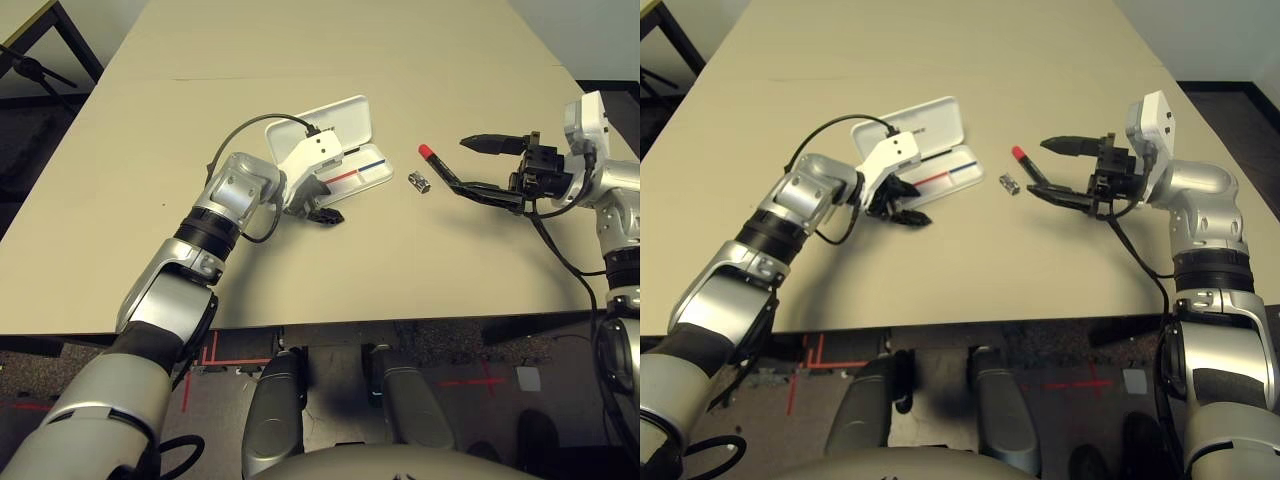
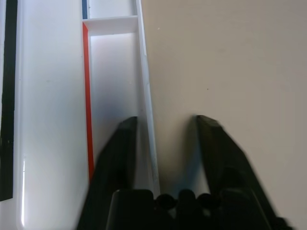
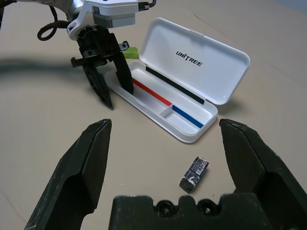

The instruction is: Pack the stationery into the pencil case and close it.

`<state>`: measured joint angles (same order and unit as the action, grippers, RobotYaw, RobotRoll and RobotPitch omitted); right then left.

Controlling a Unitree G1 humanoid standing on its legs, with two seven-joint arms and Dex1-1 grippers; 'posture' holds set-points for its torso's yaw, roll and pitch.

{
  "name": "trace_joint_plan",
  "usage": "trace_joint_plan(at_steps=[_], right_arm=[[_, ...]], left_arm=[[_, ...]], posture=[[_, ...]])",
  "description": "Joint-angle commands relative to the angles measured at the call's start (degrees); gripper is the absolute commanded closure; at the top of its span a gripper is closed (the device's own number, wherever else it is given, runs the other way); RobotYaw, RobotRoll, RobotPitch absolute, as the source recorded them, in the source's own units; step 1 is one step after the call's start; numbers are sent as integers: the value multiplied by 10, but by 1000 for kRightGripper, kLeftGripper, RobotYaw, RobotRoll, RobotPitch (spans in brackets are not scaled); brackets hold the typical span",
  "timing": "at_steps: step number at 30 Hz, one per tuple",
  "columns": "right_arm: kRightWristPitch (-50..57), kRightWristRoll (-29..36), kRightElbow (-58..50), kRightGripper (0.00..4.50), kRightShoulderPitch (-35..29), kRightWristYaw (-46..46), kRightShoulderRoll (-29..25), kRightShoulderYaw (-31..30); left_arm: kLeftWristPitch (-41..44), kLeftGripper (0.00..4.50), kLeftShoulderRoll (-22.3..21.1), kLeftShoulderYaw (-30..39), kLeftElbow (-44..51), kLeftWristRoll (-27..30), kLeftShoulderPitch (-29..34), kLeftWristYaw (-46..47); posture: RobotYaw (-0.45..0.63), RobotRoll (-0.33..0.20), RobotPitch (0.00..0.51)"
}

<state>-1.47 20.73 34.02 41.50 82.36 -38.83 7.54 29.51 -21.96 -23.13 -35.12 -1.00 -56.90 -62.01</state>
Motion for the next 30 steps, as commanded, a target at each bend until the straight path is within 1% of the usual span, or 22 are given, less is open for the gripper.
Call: trace_joint_plan(at_steps=[1,3,4,5,7,14,18,22,30], right_arm=[[-1,1,0,0,1,1,-2,-1],[-1,2,0,0,1,1,-3,0],[-1,2,0,0,0,1,-4,0],[0,2,-1,0,0,1,-5,1],[0,3,-3,0,-2,1,-6,2],[5,9,-5,0,-6,-10,-11,11],[18,15,6,0,3,-25,-15,20],[14,13,14,0,2,-25,-20,19],[10,10,24,0,-1,-28,-22,21]], left_arm=[[-8,3336,-2,-3,-17,-13,0,-11],[-22,4064,-5,-4,-19,-18,-1,-14],[-45,4435,-7,-6,-19,-21,-1,-20],[-66,4478,-10,-9,-19,-27,-1,-20],[-94,4478,-14,-11,-21,-38,-1,-18],[-152,4478,-25,2,2,-26,12,-59],[-163,4478,-66,-4,80,-19,45,-121],[-143,4478,-83,7,149,5,69,-160],[-92,4478,-112,9,270,32,108,-181]], posture=[[-83,0,190],[-84,0,188],[-84,0,188],[-87,0,188],[-88,0,189],[-88,0,190],[-84,0,189],[-78,0,182],[-64,0,172]])
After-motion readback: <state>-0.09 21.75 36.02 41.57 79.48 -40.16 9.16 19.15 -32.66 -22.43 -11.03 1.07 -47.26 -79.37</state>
